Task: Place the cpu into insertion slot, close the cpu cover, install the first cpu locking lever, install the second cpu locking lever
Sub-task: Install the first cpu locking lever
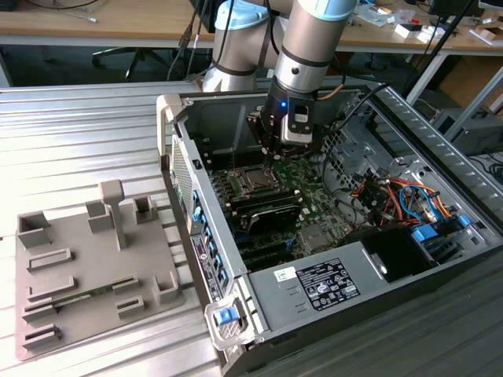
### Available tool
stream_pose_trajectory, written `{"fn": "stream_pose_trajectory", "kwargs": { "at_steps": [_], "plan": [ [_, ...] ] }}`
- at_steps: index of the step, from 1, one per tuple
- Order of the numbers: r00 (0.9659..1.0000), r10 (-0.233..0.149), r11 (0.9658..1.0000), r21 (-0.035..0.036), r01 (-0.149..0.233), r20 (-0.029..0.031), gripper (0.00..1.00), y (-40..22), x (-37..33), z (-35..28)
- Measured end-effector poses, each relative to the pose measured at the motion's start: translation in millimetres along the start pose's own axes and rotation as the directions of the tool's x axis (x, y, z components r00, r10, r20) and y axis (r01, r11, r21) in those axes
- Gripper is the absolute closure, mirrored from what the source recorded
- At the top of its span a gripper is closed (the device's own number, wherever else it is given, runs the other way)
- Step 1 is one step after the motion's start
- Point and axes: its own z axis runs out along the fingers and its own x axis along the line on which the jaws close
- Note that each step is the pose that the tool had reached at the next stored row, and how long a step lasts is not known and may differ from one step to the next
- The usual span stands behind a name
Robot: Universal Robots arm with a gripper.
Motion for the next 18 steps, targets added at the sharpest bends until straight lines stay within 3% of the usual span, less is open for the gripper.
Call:
{"fn": "stream_pose_trajectory", "kwargs": {
  "at_steps": [18],
  "plan": [
    [0.9979, -0.065, 0.9979, -0.0007, 0.065, 0.002, 0.89, 0.0, 0.0, 0.0]
  ]
}}
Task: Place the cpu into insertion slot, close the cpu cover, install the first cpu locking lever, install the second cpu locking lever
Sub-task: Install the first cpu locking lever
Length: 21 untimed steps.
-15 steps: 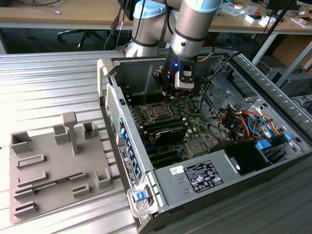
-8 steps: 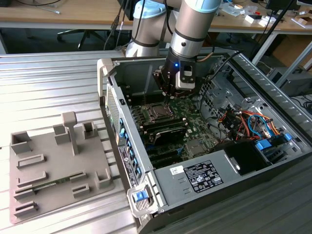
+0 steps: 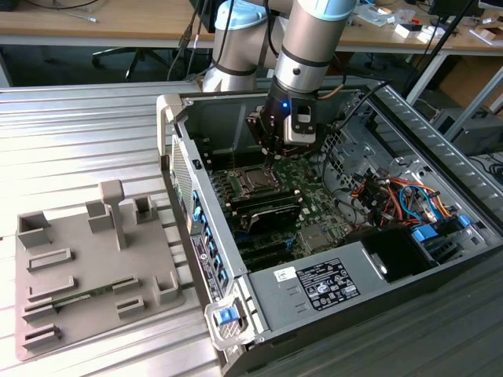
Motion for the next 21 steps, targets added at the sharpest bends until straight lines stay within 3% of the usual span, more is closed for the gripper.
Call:
{"fn": "stream_pose_trajectory", "kwargs": {
  "at_steps": [9, 21],
  "plan": [
    [0.9995, -0.033, 0.9995, -0.0005, 0.033, 0.001, 0.89, 0.0, 0.0, 0.0],
    [0.9958, -0.092, 0.9958, -0.0013, 0.092, 0.0027, 0.89, 0.0, 0.0, 0.0]
  ]
}}
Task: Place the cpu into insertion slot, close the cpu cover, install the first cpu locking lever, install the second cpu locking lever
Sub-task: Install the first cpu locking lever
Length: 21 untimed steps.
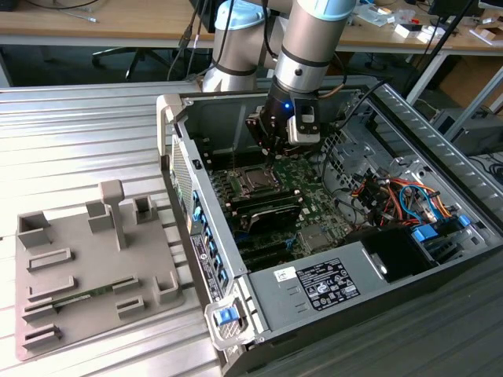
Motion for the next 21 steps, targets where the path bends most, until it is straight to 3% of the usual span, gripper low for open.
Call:
{"fn": "stream_pose_trajectory", "kwargs": {
  "at_steps": [21],
  "plan": [
    [0.9962, -0.087, 0.9962, -0.0016, 0.087, 0.0022, 0.89, 0.0, 0.0, 0.0]
  ]
}}
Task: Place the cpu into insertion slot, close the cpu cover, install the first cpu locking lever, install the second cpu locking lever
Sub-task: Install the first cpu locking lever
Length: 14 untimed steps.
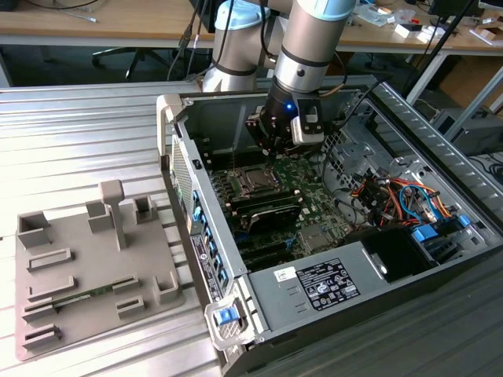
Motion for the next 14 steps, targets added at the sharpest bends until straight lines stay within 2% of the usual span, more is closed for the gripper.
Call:
{"fn": "stream_pose_trajectory", "kwargs": {
  "at_steps": [14],
  "plan": [
    [0.998, -0.063, 0.998, -0.0015, 0.063, 0.0014, 0.89, 0.0, 0.0, 0.0]
  ]
}}
